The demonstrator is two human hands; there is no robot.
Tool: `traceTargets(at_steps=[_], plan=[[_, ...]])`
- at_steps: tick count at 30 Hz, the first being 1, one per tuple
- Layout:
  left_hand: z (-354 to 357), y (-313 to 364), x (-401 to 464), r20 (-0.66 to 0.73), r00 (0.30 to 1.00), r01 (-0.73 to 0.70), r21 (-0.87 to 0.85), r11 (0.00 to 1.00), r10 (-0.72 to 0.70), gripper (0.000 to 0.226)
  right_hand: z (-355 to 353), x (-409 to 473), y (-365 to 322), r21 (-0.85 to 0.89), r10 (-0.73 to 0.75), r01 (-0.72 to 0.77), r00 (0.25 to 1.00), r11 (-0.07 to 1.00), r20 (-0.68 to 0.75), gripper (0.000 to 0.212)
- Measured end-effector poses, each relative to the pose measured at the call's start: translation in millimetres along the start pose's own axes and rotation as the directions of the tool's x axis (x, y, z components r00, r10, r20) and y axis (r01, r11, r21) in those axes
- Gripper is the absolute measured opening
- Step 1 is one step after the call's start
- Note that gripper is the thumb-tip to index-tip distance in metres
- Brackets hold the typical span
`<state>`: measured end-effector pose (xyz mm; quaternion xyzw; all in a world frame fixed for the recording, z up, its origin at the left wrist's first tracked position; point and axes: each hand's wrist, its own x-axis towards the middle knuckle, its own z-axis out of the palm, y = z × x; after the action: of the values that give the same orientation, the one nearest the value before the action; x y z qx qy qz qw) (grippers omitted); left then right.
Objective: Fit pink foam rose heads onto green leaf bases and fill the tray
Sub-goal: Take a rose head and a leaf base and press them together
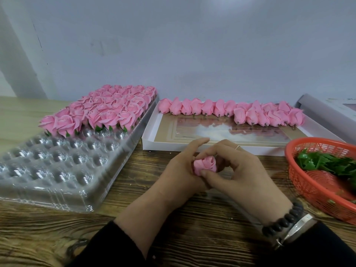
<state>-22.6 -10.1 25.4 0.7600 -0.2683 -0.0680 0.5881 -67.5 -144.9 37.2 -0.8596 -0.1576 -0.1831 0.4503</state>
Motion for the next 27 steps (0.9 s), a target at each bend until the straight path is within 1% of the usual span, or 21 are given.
traceTargets(at_steps=[2,4,6,7,8,10,13,16,22,27], plan=[[0.4,-1.3,0.1,0.019,1.000,0.013,-0.017,1.000,-0.012,0.086,0.1,0.2,3.2,0.043,0.041,-0.038,0.997,0.998,-0.059,0.022],[2.0,-1.0,0.5,-0.020,1.000,-0.024,0.008,1.000,0.024,0.080,-0.6,0.8,5.9,0.084,0.087,-0.077,0.989,0.993,-0.122,0.017],[3.8,0.5,0.7,-0.125,0.984,-0.104,0.183,0.978,0.128,0.063,-1.3,1.5,7.6,0.122,0.127,-0.108,0.978,0.987,-0.164,0.015],[4.9,1.9,0.4,-0.165,0.966,-0.145,0.285,0.947,0.197,0.055,-1.3,1.7,8.4,0.135,0.138,-0.115,0.975,0.984,-0.176,0.014],[5.7,3.6,-0.1,-0.181,0.948,-0.182,0.364,0.913,0.261,0.049,-0.9,2.0,9.0,0.138,0.143,-0.118,0.973,0.983,-0.183,0.014],[8.2,6.0,-1.5,-0.168,0.928,-0.233,0.437,0.869,0.333,0.039,0.4,1.8,10.0,0.138,0.151,-0.127,0.972,0.982,-0.182,0.017],[11.0,7.0,-2.7,-0.145,0.927,-0.250,0.447,0.859,0.345,0.034,1.7,1.5,13.0,0.159,0.170,-0.143,0.971,0.977,-0.169,0.020],[10.7,7.1,-2.3,-0.143,0.934,-0.237,0.435,0.869,0.326,0.034,1.2,2.1,16.6,0.198,0.188,-0.158,0.971,0.967,-0.148,0.032],[10.6,6.8,-2.4,-0.122,0.949,-0.219,0.407,0.887,0.291,0.035,-0.3,3.2,17.1,0.242,0.174,-0.141,0.977,0.960,-0.121,0.045],[10.2,6.3,-2.6,-0.133,0.947,-0.216,0.408,0.887,0.292,0.036,1.7,2.8,16.2,0.253,0.144,-0.106,0.980,0.962,-0.137,0.050]])
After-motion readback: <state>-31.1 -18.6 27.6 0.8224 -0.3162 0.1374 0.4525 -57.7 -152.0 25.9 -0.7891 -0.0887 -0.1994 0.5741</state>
